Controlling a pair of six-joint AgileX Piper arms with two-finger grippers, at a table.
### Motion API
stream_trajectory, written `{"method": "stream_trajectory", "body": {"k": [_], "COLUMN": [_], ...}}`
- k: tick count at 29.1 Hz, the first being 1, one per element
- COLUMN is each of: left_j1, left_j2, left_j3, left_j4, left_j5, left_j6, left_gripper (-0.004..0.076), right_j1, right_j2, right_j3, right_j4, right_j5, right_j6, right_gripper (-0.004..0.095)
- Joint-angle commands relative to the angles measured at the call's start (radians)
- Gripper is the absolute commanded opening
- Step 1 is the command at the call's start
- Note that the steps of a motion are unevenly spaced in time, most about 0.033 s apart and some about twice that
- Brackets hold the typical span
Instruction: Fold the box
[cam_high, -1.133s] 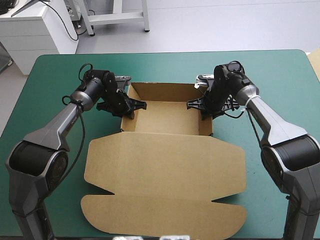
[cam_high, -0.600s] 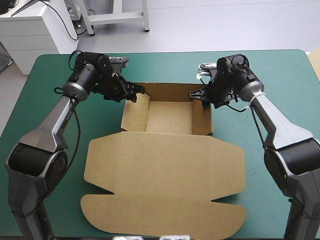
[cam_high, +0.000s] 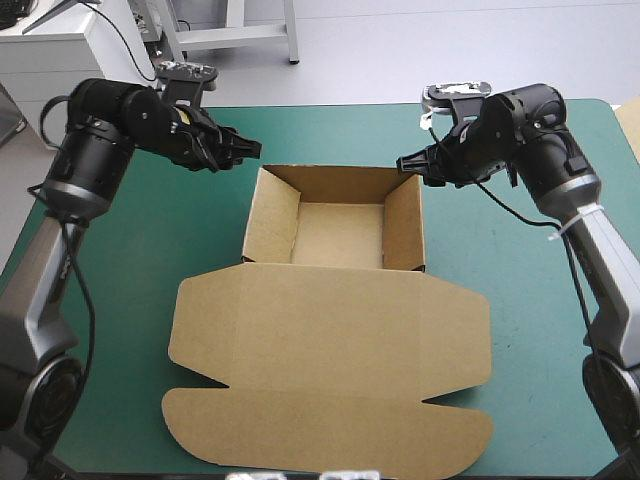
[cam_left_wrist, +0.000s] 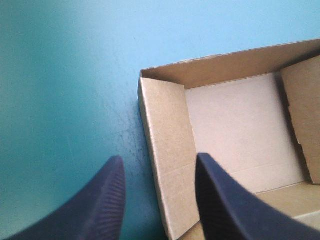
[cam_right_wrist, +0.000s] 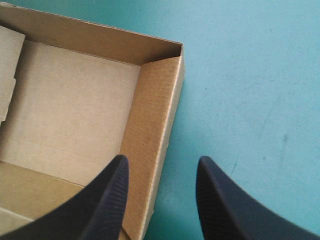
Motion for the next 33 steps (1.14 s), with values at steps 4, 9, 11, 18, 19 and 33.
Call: {"method": "stream_trajectory", "body": {"k": [4, 9, 11, 18, 19, 33], "left_j1": [-0.001, -0.001, -0.001, -0.001, -0.001, -0.001], "left_j2": [-0.240, -0.480, -0.582, -0.918, -0.961, -1.309], "left_j3": [-0.030, 0.121, 0.232, 0.642, 0.697, 1.255], "left_j4": [-0.011, -0.018, -0.018, -0.017, -0.016, -0.024], "left_j5": [0.040, 0.040, 0.039, -0.018, -0.026, -0.109], "left_j6": [0.056, 0.106, 0.120, 0.177, 0.183, 0.176], "left_gripper": [-0.0010, -0.0008, -0.0008, -0.0008, -0.0008, -0.0008], "right_j1": [-0.003, -0.003, -0.003, -0.003, -0.003, -0.003], "right_j2": [-0.065, -0.051, -0.040, 0.036, 0.048, 0.169], "right_j3": [-0.019, 0.070, 0.103, 0.114, 0.114, 0.114], "right_j4": [0.043, 0.048, 0.062, 0.111, 0.106, 0.105], "right_j5": [-0.001, -0.001, -0.001, -0.001, -0.001, -0.032], "right_j6": [0.025, 0.025, 0.028, 0.030, 0.030, 0.030], "right_gripper": [0.0399, 0.0399, 0.0399, 0.0399, 0.0399, 0.0399]}}
